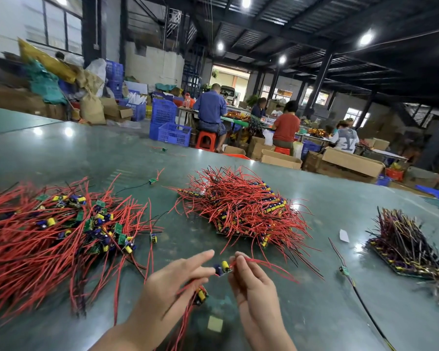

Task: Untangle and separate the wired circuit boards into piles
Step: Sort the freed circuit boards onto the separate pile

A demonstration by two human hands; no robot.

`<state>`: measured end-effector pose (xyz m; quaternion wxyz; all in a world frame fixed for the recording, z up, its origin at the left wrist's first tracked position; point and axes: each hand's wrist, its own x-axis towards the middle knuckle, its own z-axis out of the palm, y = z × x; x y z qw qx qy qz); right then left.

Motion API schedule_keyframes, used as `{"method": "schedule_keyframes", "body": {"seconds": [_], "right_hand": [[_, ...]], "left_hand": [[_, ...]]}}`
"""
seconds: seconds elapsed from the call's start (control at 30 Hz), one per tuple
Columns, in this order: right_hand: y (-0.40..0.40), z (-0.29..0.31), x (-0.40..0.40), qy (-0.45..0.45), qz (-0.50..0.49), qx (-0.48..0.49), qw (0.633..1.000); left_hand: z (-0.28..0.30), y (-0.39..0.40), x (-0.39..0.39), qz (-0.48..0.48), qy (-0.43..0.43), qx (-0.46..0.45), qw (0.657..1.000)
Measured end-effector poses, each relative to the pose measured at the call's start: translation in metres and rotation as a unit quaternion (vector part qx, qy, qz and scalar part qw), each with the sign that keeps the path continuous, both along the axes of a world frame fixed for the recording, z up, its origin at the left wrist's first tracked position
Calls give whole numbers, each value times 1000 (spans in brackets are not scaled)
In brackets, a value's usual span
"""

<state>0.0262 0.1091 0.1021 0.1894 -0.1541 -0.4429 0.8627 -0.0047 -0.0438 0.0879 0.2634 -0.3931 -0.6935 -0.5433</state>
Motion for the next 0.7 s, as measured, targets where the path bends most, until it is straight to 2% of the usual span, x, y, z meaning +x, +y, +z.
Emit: {"method": "schedule_keyframes", "body": {"seconds": [0.1, 0.17, 0.2, 0.27, 0.3, 0.33, 0.4, 0.53, 0.7], "right_hand": [[6, 5, 0, 37, -31, 59, 997], [7, 9, 3, 60, -39, 148, 986], [6, 11, 4, 67, -36, 201, 976], [1, 12, 6, 72, -20, 292, 954], [-2, 12, 7, 69, -8, 314, 947], [-4, 12, 8, 66, 6, 323, 944], [-9, 11, 9, 57, 31, 321, 945], [-10, 12, 10, 47, 37, 307, 950], [-9, 12, 10, 46, 52, 287, 956]], "left_hand": [[-1, 1, -4, 31, -21, -13, 999], [-1, 2, -7, 8, -132, 33, 991], [1, 2, -7, -35, -230, 70, 970], [4, 5, -7, -155, -423, 123, 884], [3, 7, -6, -206, -487, 128, 839], [2, 9, -4, -239, -519, 124, 811], [3, 11, 0, -263, -528, 115, 799], [4, 10, 1, -244, -513, 109, 816], [9, 8, 0, -236, -513, 106, 818]]}}
